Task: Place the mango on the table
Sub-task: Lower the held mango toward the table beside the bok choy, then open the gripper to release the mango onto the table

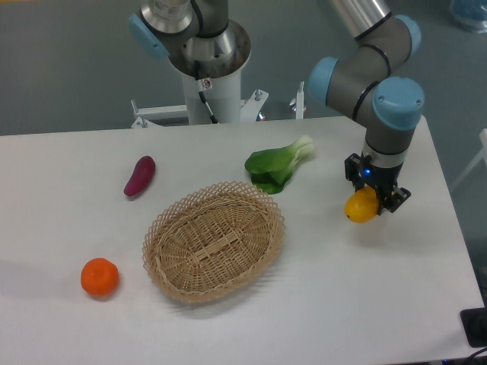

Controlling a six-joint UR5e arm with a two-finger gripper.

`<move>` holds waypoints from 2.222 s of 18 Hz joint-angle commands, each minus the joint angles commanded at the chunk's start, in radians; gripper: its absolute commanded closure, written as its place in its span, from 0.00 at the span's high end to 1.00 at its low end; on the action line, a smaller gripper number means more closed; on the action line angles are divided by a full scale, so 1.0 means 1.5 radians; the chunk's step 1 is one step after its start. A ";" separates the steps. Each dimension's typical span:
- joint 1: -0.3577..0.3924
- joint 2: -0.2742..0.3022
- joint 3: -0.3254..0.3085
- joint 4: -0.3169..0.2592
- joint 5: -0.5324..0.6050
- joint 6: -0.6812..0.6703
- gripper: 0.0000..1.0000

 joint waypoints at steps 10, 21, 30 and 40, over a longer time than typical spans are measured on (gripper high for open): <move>0.014 0.028 -0.073 0.026 0.000 0.052 0.49; 0.015 0.029 -0.099 0.052 -0.003 0.053 0.80; 0.009 0.029 -0.055 0.040 -0.016 -0.012 1.00; 0.001 0.026 0.048 -0.128 -0.013 -0.023 1.00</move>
